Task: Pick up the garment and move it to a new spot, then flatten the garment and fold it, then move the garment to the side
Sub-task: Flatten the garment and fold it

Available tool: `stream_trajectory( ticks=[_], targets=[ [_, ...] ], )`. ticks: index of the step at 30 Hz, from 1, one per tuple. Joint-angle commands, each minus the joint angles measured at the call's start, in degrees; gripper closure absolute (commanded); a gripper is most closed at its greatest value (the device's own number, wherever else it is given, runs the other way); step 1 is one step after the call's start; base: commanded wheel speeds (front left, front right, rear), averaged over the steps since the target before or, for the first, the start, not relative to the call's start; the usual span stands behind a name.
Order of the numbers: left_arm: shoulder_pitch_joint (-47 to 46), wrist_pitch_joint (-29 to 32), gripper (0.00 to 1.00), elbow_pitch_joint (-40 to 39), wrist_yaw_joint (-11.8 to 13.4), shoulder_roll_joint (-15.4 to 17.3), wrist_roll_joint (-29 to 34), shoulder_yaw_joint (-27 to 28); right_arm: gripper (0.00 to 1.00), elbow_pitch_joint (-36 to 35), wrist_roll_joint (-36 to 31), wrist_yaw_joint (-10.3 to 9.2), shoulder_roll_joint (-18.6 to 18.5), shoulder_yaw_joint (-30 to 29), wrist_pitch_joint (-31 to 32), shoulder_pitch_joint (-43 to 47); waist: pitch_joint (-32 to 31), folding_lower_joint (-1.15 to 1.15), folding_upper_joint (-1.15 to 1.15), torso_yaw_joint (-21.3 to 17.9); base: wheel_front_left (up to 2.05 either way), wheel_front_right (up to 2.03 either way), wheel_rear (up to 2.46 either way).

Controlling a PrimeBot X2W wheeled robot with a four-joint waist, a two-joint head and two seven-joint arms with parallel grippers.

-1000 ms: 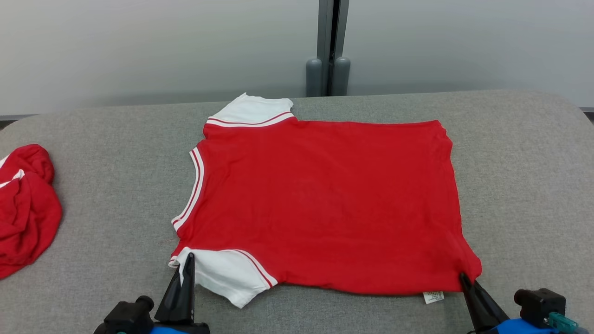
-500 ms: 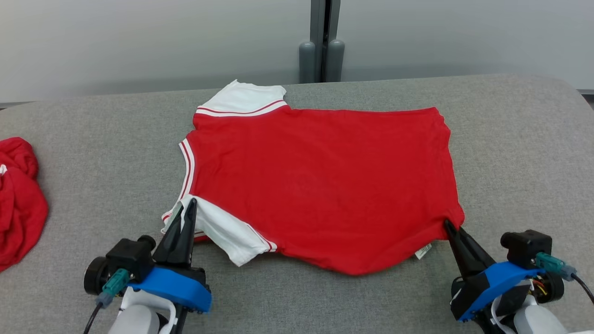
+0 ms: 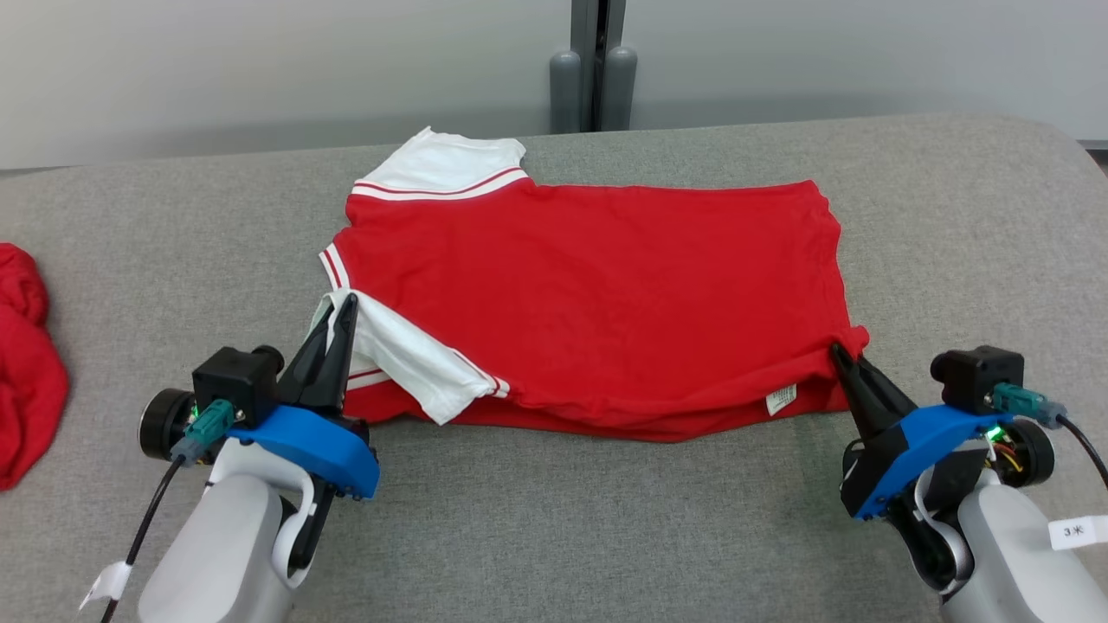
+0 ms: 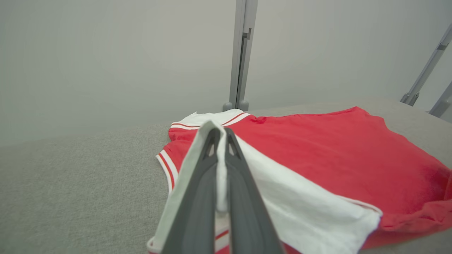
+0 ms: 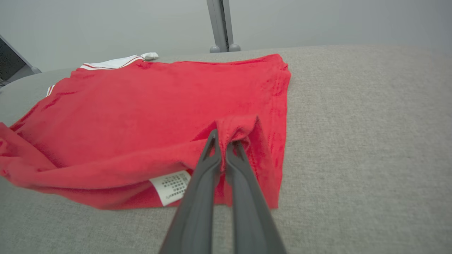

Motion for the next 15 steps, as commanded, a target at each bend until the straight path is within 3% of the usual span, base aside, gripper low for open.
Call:
stream_trajectory(
  ticks=[1,9,10,11,12,13,15],
  targets=[
    [-1.8,0.1,1.0,1.2,-0.1,0.3,-0.1,-0.5,1.0,1.0,-0.2,0.01,0.0,0.2,-0.1,-1.9,0.4,-0.01,-0.01,0.0,0.0,0.0,0.0],
    [-9.6,-0.6,1.0,9.8,-0.1,0.3,-2.1,-3.9,1.0,9.0,-0.1,0.01,0.4,1.7,-3.0,-9.3,2.6,-0.01,-0.01,-1.0,0.0,0.0,0.0],
    [-10.4,-0.7,1.0,10.7,-0.1,0.2,-2.3,-4.1,0.53,10.0,-0.3,0.01,0.4,2.0,-3.7,-10.0,2.7,-0.01,-0.01,-1.0,0.0,0.0,0.0],
    [-11.2,-0.8,0.82,11.6,-0.1,0.1,-2.5,-4.2,0.0,11.0,-0.3,0.01,0.6,2.1,-4.4,-10.6,2.9,-0.01,-0.01,-1.0,0.0,0.0,0.0],
    [-11.8,-0.9,0.3,12.4,-0.1,0.0,-2.5,-4.3,0.0,11.9,-0.3,0.01,0.7,2.3,-5.4,-11.3,3.0,-0.01,-0.01,-1.1,0.0,0.0,0.0],
    [-12.3,-1.0,0.0,13.1,-0.1,-0.2,-2.7,-4.3,0.0,12.8,-0.3,0.01,0.7,2.6,-6.2,-11.8,3.2,-0.01,-0.01,-1.1,0.0,0.0,0.0],
    [-13.0,-1.1,0.0,14.2,-0.1,-0.4,-2.8,-4.3,0.0,14.5,-0.1,0.01,0.8,3.3,-7.6,-12.4,3.2,-0.01,-0.01,-1.1,0.0,0.0,0.0]
  ],
)
